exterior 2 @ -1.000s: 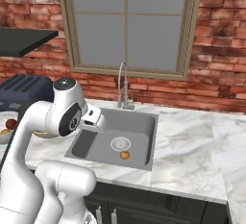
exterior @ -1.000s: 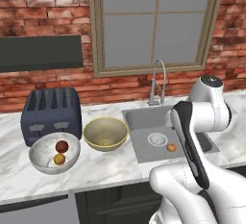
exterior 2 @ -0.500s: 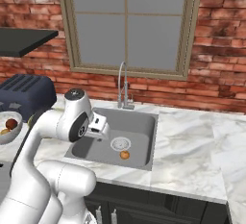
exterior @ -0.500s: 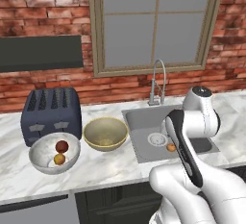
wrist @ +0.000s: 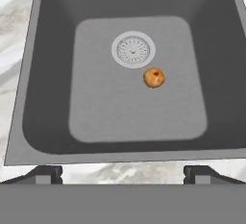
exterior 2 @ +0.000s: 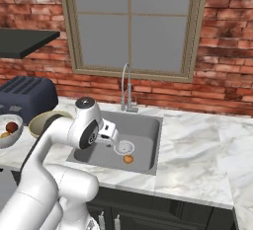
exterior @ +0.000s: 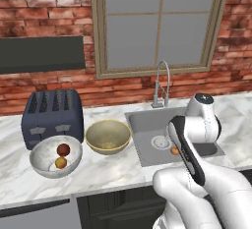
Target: Pick the apples from the cabinet and place them in one bowl. Pick the tangerine from the sink and place it in the other bowl.
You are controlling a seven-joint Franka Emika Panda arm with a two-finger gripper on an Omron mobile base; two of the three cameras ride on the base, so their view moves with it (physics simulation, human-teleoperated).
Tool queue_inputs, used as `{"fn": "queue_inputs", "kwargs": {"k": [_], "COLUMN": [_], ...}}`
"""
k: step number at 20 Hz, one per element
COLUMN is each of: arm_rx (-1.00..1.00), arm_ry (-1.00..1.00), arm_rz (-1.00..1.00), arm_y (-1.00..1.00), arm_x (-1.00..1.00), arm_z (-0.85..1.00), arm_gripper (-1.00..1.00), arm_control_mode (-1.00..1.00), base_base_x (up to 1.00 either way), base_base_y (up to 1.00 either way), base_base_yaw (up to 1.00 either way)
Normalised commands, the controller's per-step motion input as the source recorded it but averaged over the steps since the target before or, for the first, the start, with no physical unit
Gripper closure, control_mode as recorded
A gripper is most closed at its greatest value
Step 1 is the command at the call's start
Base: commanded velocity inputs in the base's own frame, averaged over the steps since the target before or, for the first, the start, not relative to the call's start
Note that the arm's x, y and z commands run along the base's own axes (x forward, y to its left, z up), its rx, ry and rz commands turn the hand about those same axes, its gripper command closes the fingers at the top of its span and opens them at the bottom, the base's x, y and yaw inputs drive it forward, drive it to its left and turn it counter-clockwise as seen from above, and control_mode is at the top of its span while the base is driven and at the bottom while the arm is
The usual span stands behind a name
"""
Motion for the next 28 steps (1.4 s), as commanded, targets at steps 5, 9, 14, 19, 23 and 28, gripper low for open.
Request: {"fn": "queue_inputs", "kwargs": {"k": [5, 9, 14, 19, 23, 28], "arm_rx": [0.0, 0.0, 0.0, 0.0, 0.0, 0.0], "arm_ry": [0.0, 0.0, 0.01, 0.0, 0.04, 0.07], "arm_rz": [0.0, 0.0, 0.0, 0.0, 0.0, 0.0], "arm_y": [-0.03, 0.0, -0.01, -0.11, -0.09, -0.18], "arm_x": [0.65, 0.66, 0.53, 0.36, 0.23, 0.07], "arm_z": [-0.48, -0.54, -0.47, -0.38, -0.14, -0.09], "arm_gripper": [-1.0, -1.0, -1.0, -1.0, -1.0, -1.0], "arm_control_mode": [-1.0, -1.0, -1.0, -1.0, -1.0, -1.0], "base_base_x": [0.0, 0.0, 0.0, 0.0, 0.0, 0.0], "base_base_y": [0.0, 0.0, 0.0, 0.0, 0.0, 0.0], "base_base_yaw": [0.0, 0.0, 0.0, 0.0, 0.0, 0.0]}}
